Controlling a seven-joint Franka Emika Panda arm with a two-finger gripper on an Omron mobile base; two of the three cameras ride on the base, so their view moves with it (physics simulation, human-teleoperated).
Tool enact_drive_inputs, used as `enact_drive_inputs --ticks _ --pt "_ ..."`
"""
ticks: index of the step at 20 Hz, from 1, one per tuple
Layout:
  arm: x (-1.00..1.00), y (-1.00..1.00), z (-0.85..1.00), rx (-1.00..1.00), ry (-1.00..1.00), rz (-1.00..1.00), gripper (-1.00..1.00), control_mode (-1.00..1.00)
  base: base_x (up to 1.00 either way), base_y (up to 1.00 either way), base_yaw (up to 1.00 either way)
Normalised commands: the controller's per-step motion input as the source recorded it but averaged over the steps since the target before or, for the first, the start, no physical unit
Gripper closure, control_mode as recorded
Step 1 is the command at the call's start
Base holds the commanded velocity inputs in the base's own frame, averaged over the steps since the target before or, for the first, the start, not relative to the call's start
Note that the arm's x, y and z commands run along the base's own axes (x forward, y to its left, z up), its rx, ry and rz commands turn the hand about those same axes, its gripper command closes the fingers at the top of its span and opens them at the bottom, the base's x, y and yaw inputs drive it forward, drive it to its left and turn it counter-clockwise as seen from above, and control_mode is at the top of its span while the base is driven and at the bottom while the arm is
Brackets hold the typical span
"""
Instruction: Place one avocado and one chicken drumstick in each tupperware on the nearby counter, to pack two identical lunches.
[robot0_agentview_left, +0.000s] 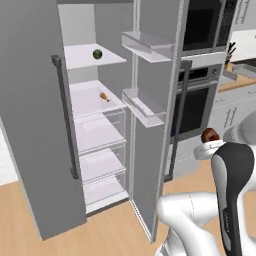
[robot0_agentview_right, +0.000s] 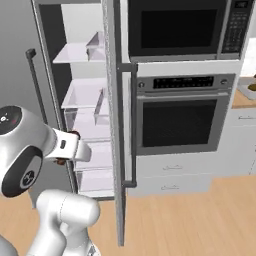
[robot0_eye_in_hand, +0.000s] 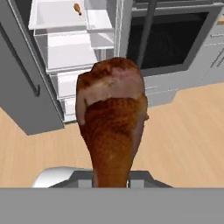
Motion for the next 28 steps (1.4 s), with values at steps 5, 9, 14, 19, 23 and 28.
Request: enact_drive_inputs --ticks 5,9,14,19,23,28 --pt "0.00 0.00 0.00 0.00 0.00 0.00 1.00 1.00 0.00 -1.00 -0.30" --pt "0.00 0.00 0.00 0.00 0.00 0.00 1.00 1.00 0.00 -1.00 -0.25" --pt "0.00 0.00 0.00 0.00 0.00 0.00 1.00 1.00 0.09 -1.00 -0.23" --pt "0.00 0.00 0.00 0.00 0.00 0.00 1.00 1.00 0.74 -0.97 -0.14" --pt "0.00 0.00 0.00 0.00 0.00 0.00 1.00 1.00 1.00 -0.71 0.02" --pt "0.00 0.00 0.00 0.00 0.00 0.00 1.00 1.00 1.00 -0.45 0.15"
